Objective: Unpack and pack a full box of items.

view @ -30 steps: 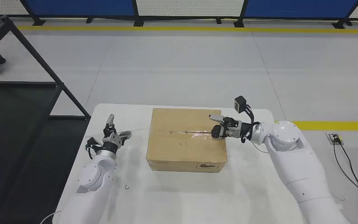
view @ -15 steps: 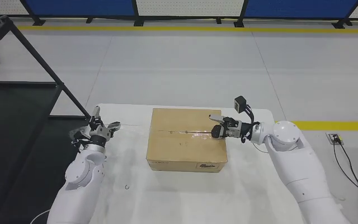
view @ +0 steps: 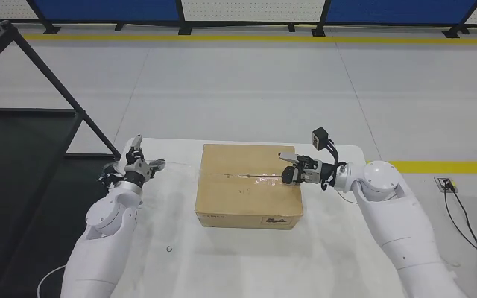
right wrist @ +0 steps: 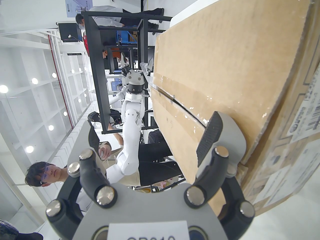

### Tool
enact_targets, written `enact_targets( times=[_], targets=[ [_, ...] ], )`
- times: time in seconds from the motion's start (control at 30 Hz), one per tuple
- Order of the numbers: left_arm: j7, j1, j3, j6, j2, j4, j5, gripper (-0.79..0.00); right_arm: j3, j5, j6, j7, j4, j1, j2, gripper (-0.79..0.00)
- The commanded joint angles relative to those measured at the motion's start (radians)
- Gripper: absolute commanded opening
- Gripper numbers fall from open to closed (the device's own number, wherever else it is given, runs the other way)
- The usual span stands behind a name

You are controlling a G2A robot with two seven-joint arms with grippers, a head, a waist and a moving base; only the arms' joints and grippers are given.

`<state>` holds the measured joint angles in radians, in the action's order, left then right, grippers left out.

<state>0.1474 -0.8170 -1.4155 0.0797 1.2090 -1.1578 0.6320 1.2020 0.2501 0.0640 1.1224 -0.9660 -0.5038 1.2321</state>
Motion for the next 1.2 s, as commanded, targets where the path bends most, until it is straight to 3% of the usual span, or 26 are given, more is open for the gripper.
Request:
enact_targets(
  times=[0.0, 0.3, 0.5, 0.77, 0.93, 1.03, 1.17],
  targets=[
    [0.029, -0.008, 0.006, 0.052, -0.004, -0.004, -0.031, 0.000, 0.000, 0.000, 0.000, 0.000, 0.000, 0.000, 0.000, 0.000],
    [0.058, -0.123, -0.045, 0.146, -0.022, -0.137, -0.080, 0.000, 0.000, 0.000, 0.000, 0.000, 0.000, 0.000, 0.000, 0.000],
    [0.046, -0.159, -0.073, 0.178, -0.026, -0.193, -0.078, 0.000, 0.000, 0.000, 0.000, 0.000, 0.000, 0.000, 0.000, 0.000],
    [0.005, -0.105, -0.047, 0.103, -0.012, -0.107, -0.051, 0.000, 0.000, 0.000, 0.000, 0.000, 0.000, 0.000, 0.000, 0.000],
    [-0.001, -0.053, -0.032, 0.117, -0.004, -0.039, -0.026, 0.000, 0.000, 0.000, 0.000, 0.000, 0.000, 0.000, 0.000, 0.000],
    [0.026, -0.069, -0.034, 0.113, -0.011, -0.036, -0.084, 0.000, 0.000, 0.000, 0.000, 0.000, 0.000, 0.000, 0.000, 0.000],
    [0.033, -0.117, -0.092, 0.080, -0.022, -0.048, -0.096, 0.000, 0.000, 0.000, 0.000, 0.000, 0.000, 0.000, 0.000, 0.000]
  ],
)
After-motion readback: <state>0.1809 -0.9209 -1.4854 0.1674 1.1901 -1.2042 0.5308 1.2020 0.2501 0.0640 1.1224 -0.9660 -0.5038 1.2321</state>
